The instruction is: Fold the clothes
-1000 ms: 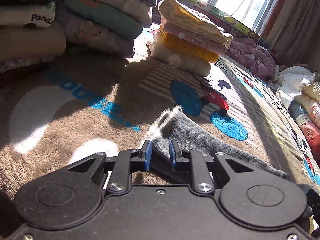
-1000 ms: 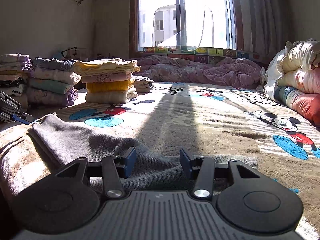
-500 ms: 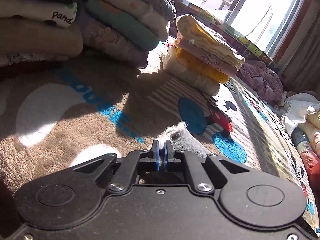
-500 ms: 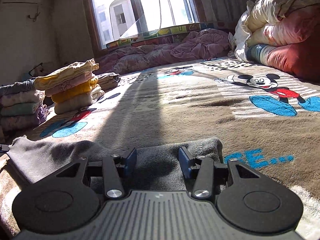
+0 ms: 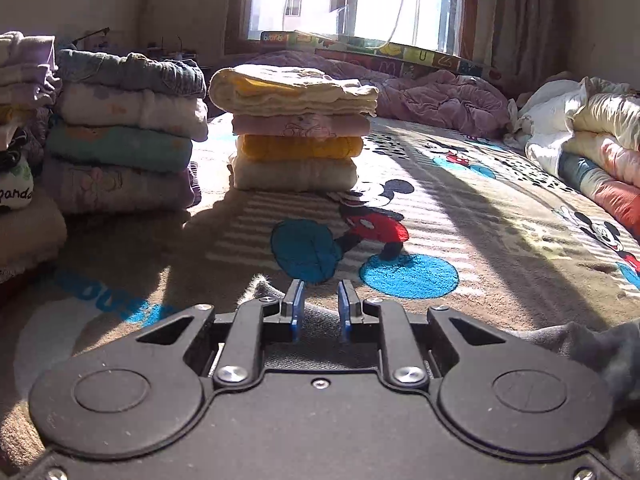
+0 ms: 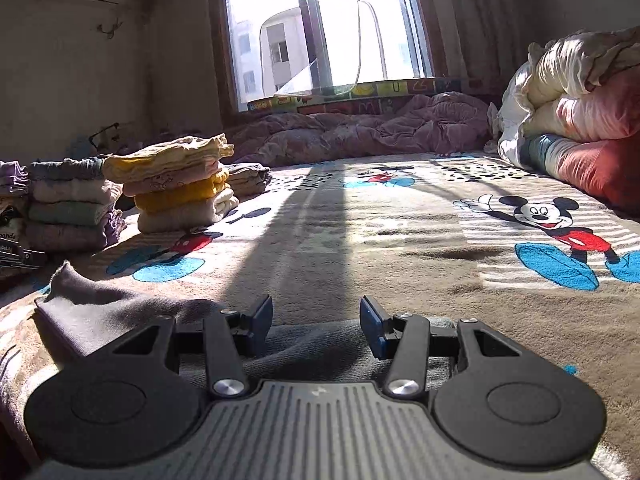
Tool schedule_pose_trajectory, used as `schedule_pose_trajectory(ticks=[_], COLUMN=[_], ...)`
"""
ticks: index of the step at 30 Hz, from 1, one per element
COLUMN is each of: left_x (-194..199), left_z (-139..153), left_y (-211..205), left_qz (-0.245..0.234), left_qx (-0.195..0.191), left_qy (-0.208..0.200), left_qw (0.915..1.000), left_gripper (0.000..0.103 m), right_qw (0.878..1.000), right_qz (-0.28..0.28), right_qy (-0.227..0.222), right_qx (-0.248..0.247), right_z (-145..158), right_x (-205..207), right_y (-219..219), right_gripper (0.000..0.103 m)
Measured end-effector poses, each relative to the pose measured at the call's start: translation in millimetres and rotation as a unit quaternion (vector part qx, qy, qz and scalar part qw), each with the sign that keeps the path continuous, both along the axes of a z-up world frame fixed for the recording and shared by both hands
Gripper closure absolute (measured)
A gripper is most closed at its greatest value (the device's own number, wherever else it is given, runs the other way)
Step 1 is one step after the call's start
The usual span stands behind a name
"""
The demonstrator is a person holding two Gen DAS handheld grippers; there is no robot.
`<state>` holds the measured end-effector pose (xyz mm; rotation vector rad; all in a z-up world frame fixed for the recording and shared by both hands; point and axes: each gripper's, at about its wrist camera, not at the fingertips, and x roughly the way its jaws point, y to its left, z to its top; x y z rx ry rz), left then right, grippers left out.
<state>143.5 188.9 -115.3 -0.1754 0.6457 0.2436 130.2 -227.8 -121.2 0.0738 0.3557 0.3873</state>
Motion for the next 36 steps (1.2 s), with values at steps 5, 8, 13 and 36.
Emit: schedule_pose_trajectory(ticks=[5, 8, 13, 36], left_x=[13, 6, -10, -105], left_z=[-10, -19, -18, -23], left_y=[1, 25, 50, 59], left_qz=[-0.012, 0.022, 0.073, 0.152], left_qx=[-0.008, -0.074, -0.142, -0.405], left_qy=[-0.016, -0.043, -0.057, -0.117], left_qw=[0.9998, 0.9961, 0.9855, 0.894], left_gripper=[0.081, 0.09, 0.097, 0.044], right_qw=[0.998, 0.997, 0.997, 0.988], right_qz=[-0.023, -0.019, -0.018, -0.089], right_qy=[0.063, 0.075, 0.069, 0.02], right_qx=[-0.009, -0.021, 0.003, 0.122], right_z=[-16, -28, -33, 0], right_x=[18, 23, 19, -20], right_y=[-4, -3, -11, -73], right_gripper=[0.056, 0.057, 0.062, 0.046])
